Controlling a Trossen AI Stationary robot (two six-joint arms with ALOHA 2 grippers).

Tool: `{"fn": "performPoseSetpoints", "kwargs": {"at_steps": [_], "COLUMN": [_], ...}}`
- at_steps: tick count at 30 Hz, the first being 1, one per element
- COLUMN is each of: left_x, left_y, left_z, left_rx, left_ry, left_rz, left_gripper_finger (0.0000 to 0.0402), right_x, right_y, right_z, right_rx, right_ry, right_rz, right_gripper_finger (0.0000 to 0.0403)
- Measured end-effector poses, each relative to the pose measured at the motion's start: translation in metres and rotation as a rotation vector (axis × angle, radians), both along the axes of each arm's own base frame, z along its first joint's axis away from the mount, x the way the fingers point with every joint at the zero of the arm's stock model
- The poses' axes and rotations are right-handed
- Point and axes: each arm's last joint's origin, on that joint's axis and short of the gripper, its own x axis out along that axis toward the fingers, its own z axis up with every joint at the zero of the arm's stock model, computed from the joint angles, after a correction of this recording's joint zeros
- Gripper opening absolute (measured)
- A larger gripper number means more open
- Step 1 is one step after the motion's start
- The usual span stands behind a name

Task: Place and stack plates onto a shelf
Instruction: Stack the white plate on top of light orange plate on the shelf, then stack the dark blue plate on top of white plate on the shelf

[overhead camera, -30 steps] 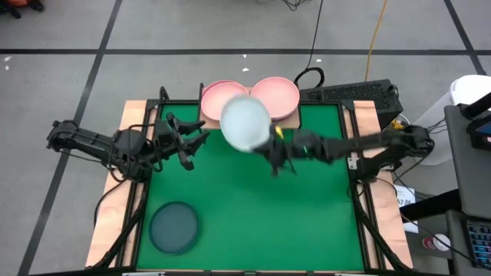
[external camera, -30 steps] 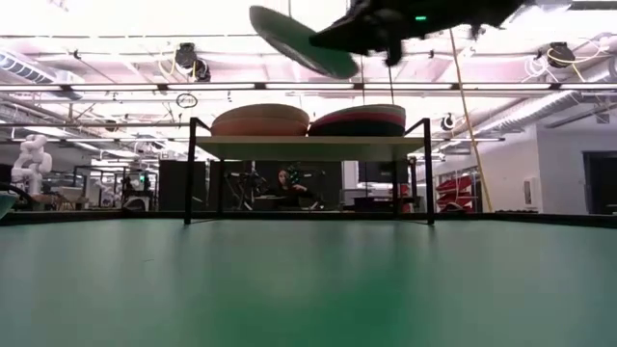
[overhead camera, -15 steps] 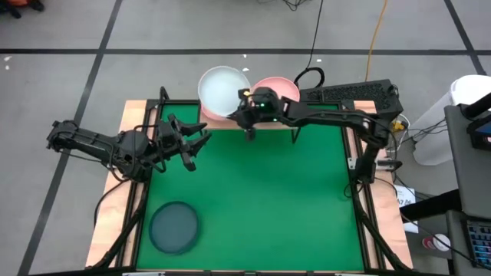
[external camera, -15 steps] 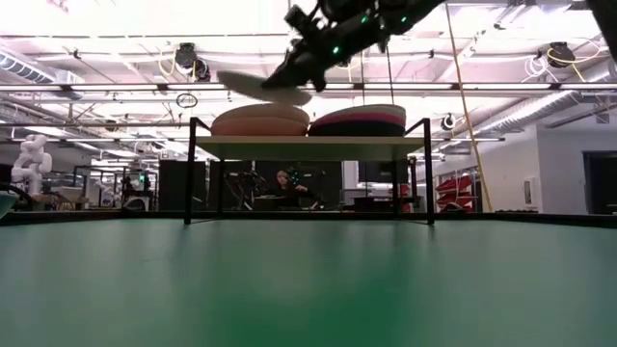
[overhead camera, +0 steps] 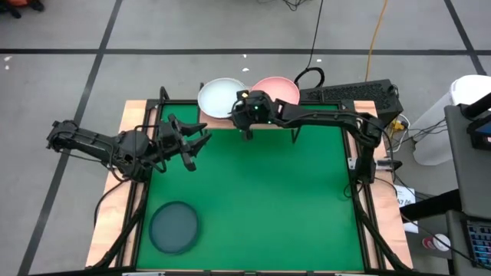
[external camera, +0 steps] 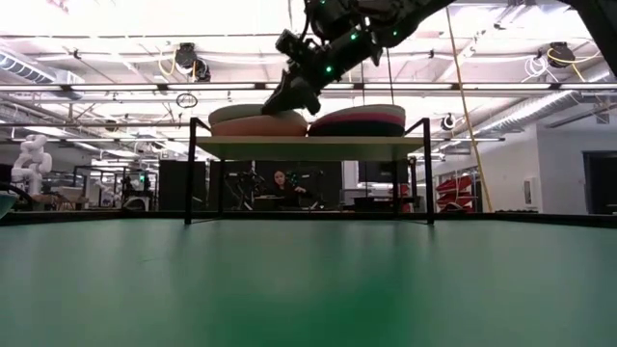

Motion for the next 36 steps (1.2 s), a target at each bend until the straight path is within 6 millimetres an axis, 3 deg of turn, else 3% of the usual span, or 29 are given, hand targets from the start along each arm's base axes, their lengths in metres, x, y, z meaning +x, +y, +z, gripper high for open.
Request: {"fn": "performPoseSetpoints", "kwargs": {"at_steps": [4,9,16,18,26,32,36], "left_x": [0.0,0.001,0.0,0.0,0.012,0.029,0.036], "left_y": [0.0,0.0,0.0,-0.002,-0.02,-0.035,-0.043], "left_z": [-0.001,-0.008,-0.025,-0.034,-0.077,-0.106,-0.125], "left_rx": [0.002,-0.003,-0.108,-0.153,-0.319,-0.403,-0.533], "left_ry": [0.007,0.073,0.188,0.246,0.507,0.678,0.804], "left_rz": [0.0,0.001,0.006,0.009,-0.033,-0.111,-0.183], "left_gripper_finger": [0.0193,0.0193,0.0193,0.0193,0.0193,0.0193,0.0193], "right_x": [-0.006,-0.024,-0.075,-0.094,-0.171,-0.229,-0.256], "right_y": [0.002,0.016,0.05,0.064,0.124,0.142,0.147], "right_z": [0.014,0.046,0.097,0.103,0.077,0.037,0.013], "right_rx": [-0.006,0.022,0.201,0.265,0.341,0.451,0.484], "right_ry": [-0.026,-0.07,-0.062,-0.058,-0.241,-0.397,-0.426], "right_rz": [-0.001,0.001,0.086,0.117,0.254,0.311,0.336], "right_gripper_finger": [0.01,0.014,0.0149,0.0146,0.0142,0.0142,0.0141]}}
